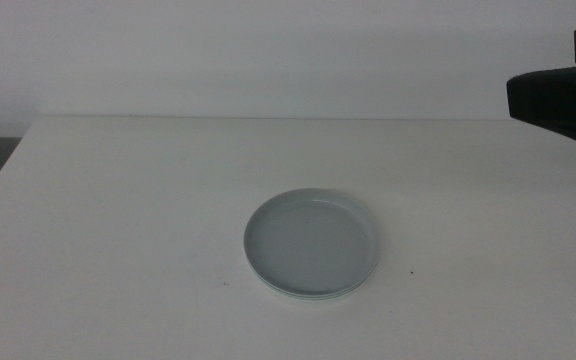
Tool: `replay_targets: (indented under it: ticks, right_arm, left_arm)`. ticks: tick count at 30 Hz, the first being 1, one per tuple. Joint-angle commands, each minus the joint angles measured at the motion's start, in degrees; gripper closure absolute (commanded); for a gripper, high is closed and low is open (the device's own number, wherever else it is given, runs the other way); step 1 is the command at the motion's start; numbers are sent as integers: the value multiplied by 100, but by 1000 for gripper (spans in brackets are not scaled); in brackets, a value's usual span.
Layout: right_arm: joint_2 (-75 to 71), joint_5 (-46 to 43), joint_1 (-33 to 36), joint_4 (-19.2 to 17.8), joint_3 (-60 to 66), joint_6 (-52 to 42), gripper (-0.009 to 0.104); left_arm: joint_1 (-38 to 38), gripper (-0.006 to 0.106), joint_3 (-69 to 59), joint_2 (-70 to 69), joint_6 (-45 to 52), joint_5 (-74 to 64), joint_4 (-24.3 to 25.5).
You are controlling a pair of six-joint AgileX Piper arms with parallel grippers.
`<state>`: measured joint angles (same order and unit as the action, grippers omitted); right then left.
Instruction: Stack the three bowls on top of each other.
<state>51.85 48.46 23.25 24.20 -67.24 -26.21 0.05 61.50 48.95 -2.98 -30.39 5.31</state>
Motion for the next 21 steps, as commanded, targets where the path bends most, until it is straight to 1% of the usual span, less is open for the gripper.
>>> replay_targets:
  ticks: [1, 2, 3, 6, 7, 8, 9, 12, 14, 17, 18, 21]
  right_arm:
    - [-11, -128, -30, -6, 69, -67, 2]
    - [-11, -224, -30, -6, 126, -67, 2]
    - [-11, -398, -30, -83, 187, -67, 2]
    - [-68, -1377, -54, -656, 574, -67, 2]
    - [-77, -1816, -115, -772, 765, -67, 2]
    - [-140, -2167, -231, -788, 965, -67, 2]
    - [-173, -2330, -391, -788, 1117, -67, 2]
    - [-388, -2468, -1143, -1085, 1643, -67, 2]
    - [-547, -2557, -1700, -1099, 1981, -67, 2]
    - [-956, -3133, -2451, -895, 2613, -67, 2]
    - [-1151, -3366, -2645, -886, 2856, -67, 2]
    - [-1825, -3608, -2903, -917, 3530, -67, 2]
  left_arm:
    - [-5, 7, -24, -27, -36, 110, -29]
    - [-5, 7, -24, -27, -36, 110, -29]
    - [-5, 7, -24, -27, -36, 110, -29]
    - [-5, 7, -55, -27, -36, 110, -30]
    - [-5, 7, -102, -27, -36, 138, -30]
    - [-5, 7, -173, -71, -36, 152, -96]
    - [-5, 7, -280, -147, -36, 165, -209]
    - [-5, 7, -752, -457, -36, 192, -799]
    - [-5, 7, -1176, -725, -36, 323, -1146]
    - [-5, 7, -1787, -1150, -36, 641, -1126]
    - [-5, 7, -2002, -1275, -36, 737, -1126]
    - [-5, 7, -2622, -1762, -36, 1091, -1136]
